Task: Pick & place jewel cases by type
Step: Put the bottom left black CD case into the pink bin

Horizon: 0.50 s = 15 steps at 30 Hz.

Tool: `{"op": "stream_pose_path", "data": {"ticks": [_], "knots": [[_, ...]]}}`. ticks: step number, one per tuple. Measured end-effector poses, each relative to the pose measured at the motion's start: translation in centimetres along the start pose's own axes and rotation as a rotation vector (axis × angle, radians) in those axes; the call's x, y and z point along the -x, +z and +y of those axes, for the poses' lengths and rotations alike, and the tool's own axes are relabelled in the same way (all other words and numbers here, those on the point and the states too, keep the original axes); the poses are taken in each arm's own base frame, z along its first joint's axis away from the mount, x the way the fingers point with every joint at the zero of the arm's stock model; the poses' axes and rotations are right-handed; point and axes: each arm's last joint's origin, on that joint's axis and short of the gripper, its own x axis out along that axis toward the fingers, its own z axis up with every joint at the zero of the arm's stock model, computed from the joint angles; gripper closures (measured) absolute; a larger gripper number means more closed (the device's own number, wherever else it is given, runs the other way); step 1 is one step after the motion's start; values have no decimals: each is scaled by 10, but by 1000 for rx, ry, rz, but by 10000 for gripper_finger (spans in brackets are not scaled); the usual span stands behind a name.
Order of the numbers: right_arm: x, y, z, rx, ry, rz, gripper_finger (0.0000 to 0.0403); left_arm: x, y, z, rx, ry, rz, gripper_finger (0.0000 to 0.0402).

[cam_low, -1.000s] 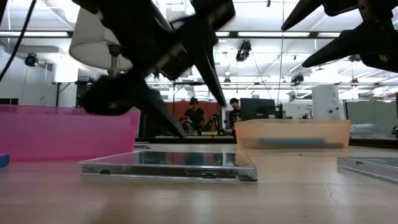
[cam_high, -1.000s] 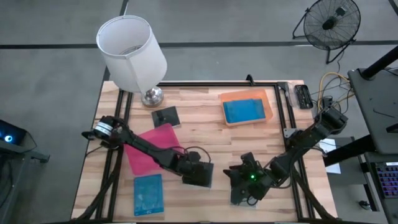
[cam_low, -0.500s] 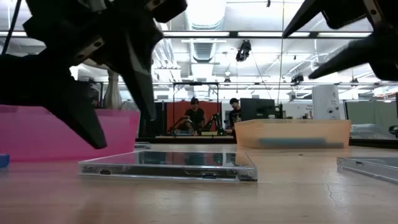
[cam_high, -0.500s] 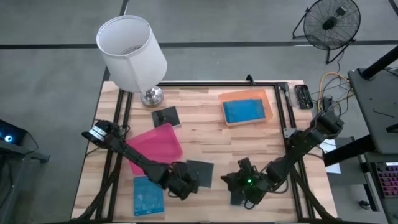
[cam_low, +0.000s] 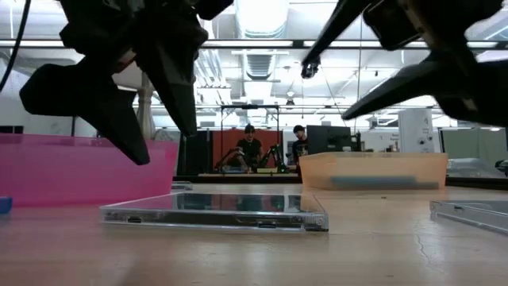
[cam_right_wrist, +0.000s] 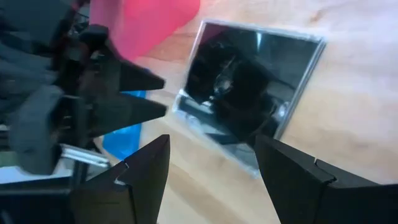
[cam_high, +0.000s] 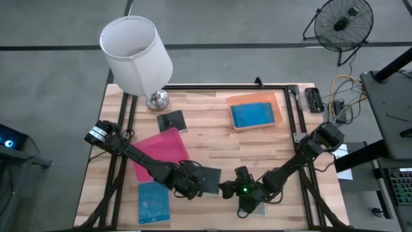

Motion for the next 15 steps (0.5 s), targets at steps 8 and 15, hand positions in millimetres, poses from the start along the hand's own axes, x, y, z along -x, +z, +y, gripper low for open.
{"op": "stream_pose_path", "data": {"ticks": [8, 15], "knots": [[-4, 0, -1, 21, -18, 21, 172, 2, 1, 16, 41, 161, -13, 247], [-4, 2, -3, 25, -24, 18, 172, 3, 1, 17, 85, 174, -16, 342]]}}
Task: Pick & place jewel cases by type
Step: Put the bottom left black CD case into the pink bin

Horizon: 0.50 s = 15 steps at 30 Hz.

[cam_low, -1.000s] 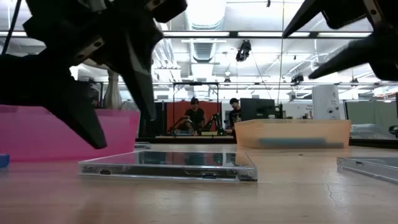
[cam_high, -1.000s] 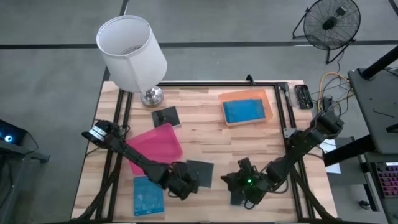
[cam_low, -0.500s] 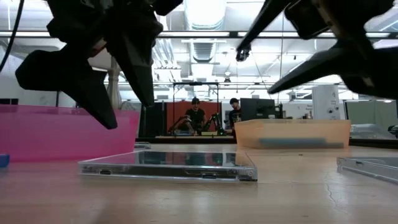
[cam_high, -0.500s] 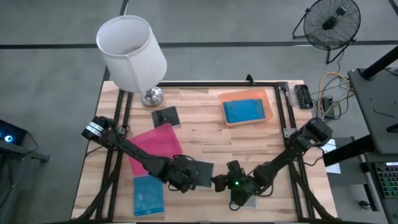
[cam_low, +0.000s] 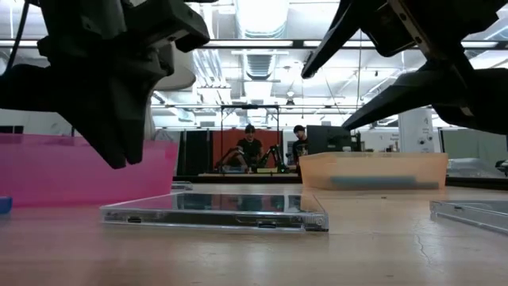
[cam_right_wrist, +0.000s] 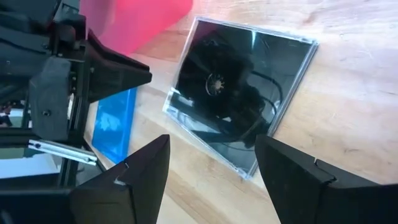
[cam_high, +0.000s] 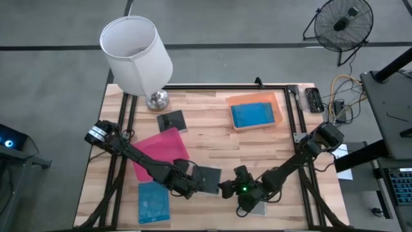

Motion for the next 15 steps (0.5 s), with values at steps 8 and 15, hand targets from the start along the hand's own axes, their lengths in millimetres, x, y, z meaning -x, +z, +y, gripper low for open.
{"op": "stream_pose_path", "data": {"ticks": [8, 15], "knots": [[0, 0, -1, 52, -13, 31, 172, 9, -19, 3, 110, -22, 16, 401], [1, 0, -3, 113, -32, 40, 172, 15, -32, 6, 250, -39, 27, 401]]}}
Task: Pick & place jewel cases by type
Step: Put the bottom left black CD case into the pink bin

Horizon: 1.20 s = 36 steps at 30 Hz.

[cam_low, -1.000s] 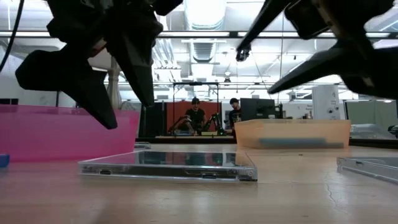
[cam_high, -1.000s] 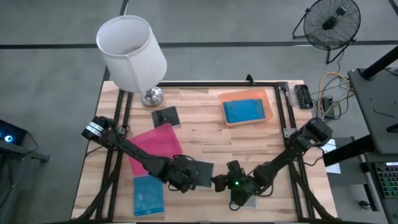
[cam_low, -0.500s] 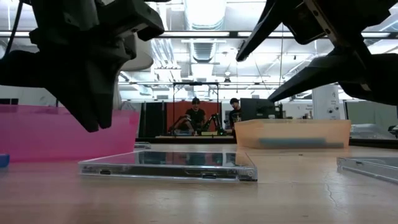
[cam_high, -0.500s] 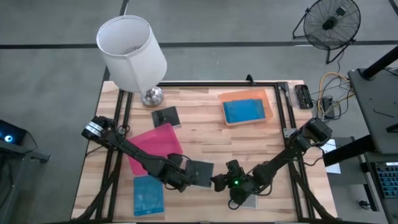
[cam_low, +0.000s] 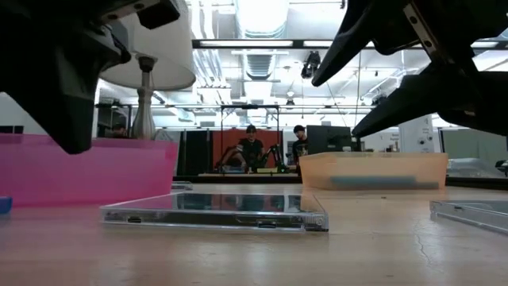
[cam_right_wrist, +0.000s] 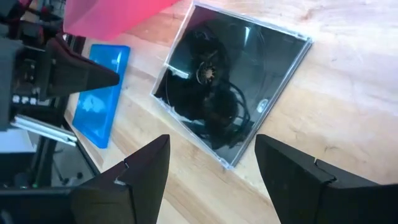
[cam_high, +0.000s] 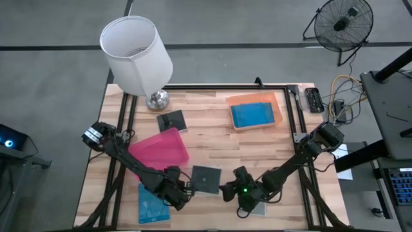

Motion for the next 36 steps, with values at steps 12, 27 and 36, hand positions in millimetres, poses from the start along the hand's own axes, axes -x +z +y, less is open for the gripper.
{"op": "stream_pose_path", "data": {"ticks": [12, 27, 36], "knots": [[-3, 0, -7, 68, -27, 45, 172, -24, 7, -2, 117, 30, -75, 402], [-8, 4, -19, -110, -68, 35, 172, -41, 25, -8, 29, 59, -97, 402], [-24, 5, -24, -275, -106, 56, 175, -50, 25, -5, -1, 23, -64, 401]]}}
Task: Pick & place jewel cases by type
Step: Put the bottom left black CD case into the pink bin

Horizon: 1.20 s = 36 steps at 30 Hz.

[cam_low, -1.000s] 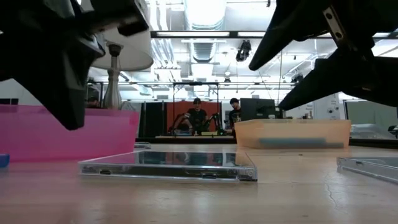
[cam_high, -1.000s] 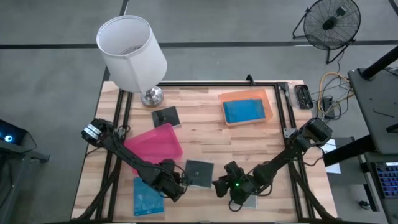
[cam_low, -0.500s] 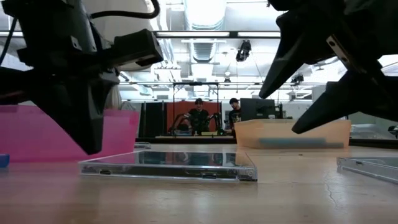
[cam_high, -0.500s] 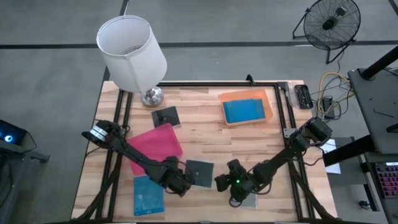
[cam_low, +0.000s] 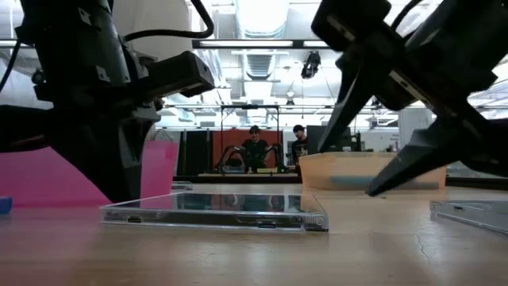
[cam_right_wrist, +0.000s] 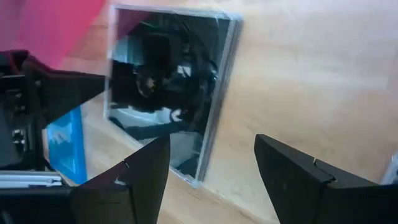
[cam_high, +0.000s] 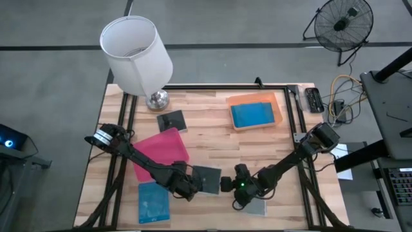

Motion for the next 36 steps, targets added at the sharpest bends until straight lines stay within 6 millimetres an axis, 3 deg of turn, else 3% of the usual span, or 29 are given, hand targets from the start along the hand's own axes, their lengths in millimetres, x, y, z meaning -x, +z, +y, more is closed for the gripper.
{"op": "stream_pose_path", "data": {"ticks": [8, 17, 25, 36], "knots": [[0, 2, 15, -126, 0, 19, 177, -2, 0, 1, -45, -5, 6, 401], [-7, 20, 30, -188, -71, -12, 178, -4, 1, -1, -136, -35, 20, 402], [-37, 10, 34, -182, -149, 40, 178, -4, 0, -1, -190, -33, 40, 401], [-32, 9, 36, -164, -215, 15, 177, -4, -1, -1, -220, -39, 56, 401]]}}
